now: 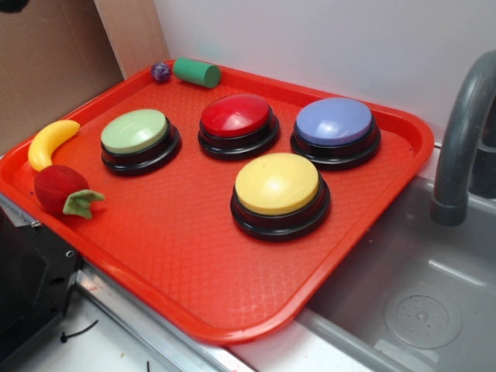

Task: Push the yellow button.

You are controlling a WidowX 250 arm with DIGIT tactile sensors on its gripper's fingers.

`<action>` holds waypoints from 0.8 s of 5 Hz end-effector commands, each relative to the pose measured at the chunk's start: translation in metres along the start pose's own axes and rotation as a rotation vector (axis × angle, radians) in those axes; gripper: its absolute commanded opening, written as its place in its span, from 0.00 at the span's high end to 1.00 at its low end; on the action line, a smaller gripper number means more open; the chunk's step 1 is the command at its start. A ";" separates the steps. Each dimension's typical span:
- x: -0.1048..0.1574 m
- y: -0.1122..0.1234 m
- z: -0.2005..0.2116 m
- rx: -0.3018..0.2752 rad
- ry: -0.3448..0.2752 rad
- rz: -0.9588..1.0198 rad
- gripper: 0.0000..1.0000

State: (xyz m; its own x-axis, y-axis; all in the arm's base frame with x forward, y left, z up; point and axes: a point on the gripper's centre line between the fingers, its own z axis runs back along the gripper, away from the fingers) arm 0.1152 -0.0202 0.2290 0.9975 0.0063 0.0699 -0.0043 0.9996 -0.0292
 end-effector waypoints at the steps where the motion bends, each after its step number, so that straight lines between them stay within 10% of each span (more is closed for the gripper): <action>1: 0.080 -0.108 -0.086 -0.007 -0.017 -0.496 0.00; 2: 0.114 -0.163 -0.118 0.008 -0.023 -0.722 0.00; 4: 0.109 -0.159 -0.165 0.031 0.026 -0.764 0.00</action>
State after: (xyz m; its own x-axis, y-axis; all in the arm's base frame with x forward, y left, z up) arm 0.2389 -0.1747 0.0643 0.7235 -0.6902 -0.0146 0.6901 0.7226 0.0396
